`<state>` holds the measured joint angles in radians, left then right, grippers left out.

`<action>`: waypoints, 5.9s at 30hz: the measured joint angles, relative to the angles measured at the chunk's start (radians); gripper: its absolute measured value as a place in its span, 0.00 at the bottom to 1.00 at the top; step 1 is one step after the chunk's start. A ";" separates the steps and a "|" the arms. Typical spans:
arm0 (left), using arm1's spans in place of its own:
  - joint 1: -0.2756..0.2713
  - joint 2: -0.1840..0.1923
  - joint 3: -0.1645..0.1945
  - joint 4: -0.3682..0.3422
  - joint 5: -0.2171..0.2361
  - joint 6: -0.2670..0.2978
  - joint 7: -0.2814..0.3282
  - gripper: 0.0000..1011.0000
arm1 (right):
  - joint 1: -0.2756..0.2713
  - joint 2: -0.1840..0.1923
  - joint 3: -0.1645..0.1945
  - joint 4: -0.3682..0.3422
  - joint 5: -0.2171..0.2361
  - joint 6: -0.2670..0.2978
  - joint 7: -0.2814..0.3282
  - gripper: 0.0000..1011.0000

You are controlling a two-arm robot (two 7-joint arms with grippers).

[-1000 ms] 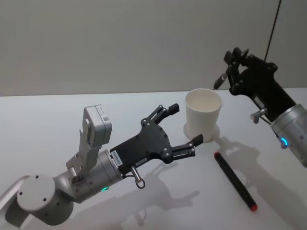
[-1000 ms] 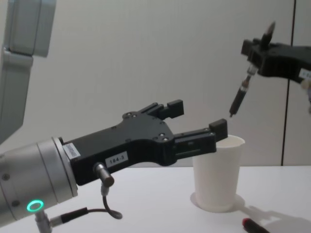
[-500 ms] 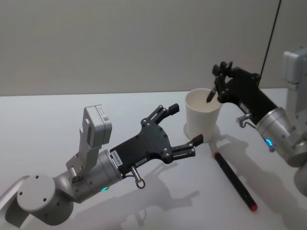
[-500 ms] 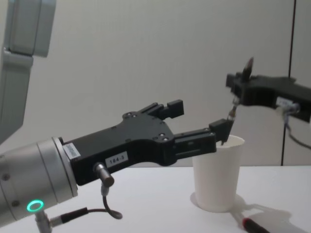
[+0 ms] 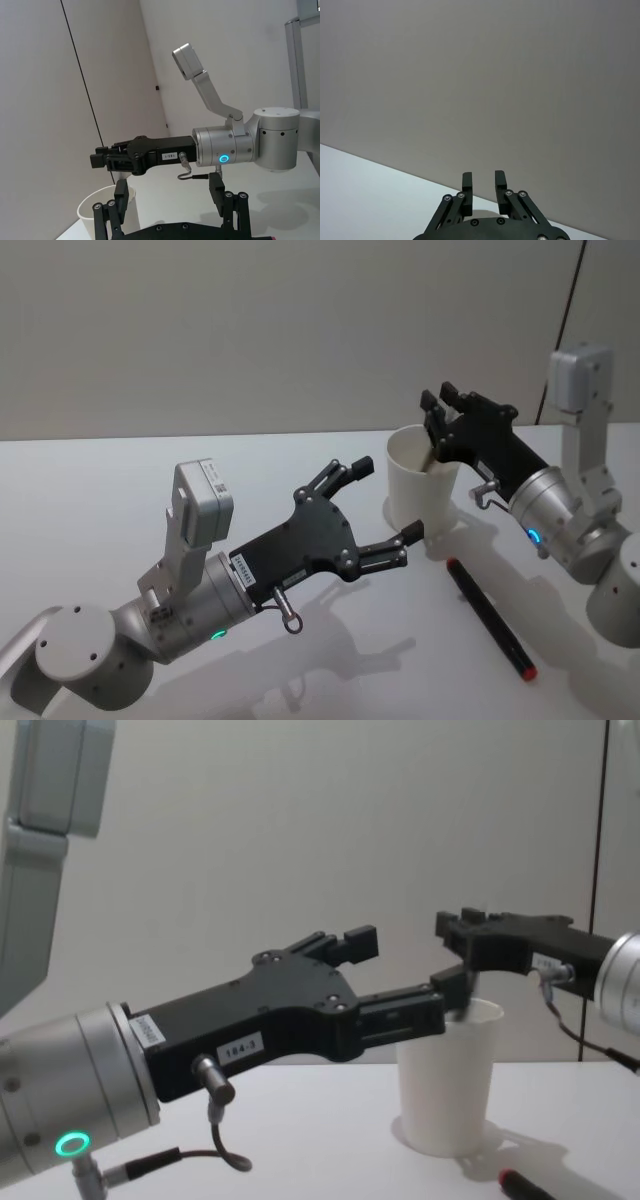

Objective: Place the pen into the pen holder.

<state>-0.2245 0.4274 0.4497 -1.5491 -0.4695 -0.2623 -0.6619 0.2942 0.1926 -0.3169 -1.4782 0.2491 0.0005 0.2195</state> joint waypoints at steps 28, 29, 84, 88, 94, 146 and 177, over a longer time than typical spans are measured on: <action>0.000 0.000 0.000 0.000 0.000 0.000 0.000 0.99 | 0.012 -0.010 0.002 0.017 0.020 0.001 0.002 0.99; 0.000 0.000 0.000 0.000 0.000 0.000 0.000 0.99 | 0.010 -0.009 0.004 0.013 0.025 0.000 0.002 0.99; -0.009 -0.035 0.003 -0.059 0.203 0.208 0.490 0.99 | -0.308 0.145 0.092 -0.287 0.038 0.034 -0.152 0.99; -0.010 -0.038 0.004 -0.065 0.223 0.229 0.540 0.99 | -0.309 0.145 0.092 -0.288 0.038 0.034 -0.153 0.99; -0.012 -0.043 0.005 -0.074 0.253 0.260 0.612 0.99 | -0.309 0.145 0.092 -0.289 0.038 0.034 -0.153 0.99; -0.013 -0.045 0.004 -0.077 0.269 0.276 0.651 0.99 | -0.485 0.292 0.154 -0.491 0.164 0.132 -0.103 0.99; -0.013 -0.045 0.004 -0.077 0.269 0.276 0.651 0.99 | -0.494 0.304 0.154 -0.598 0.197 0.514 -0.178 0.99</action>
<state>-0.2372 0.3822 0.4542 -1.6262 -0.2004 0.0139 -0.0110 -0.1995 0.4966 -0.1633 -2.0767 0.4456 0.5143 0.0415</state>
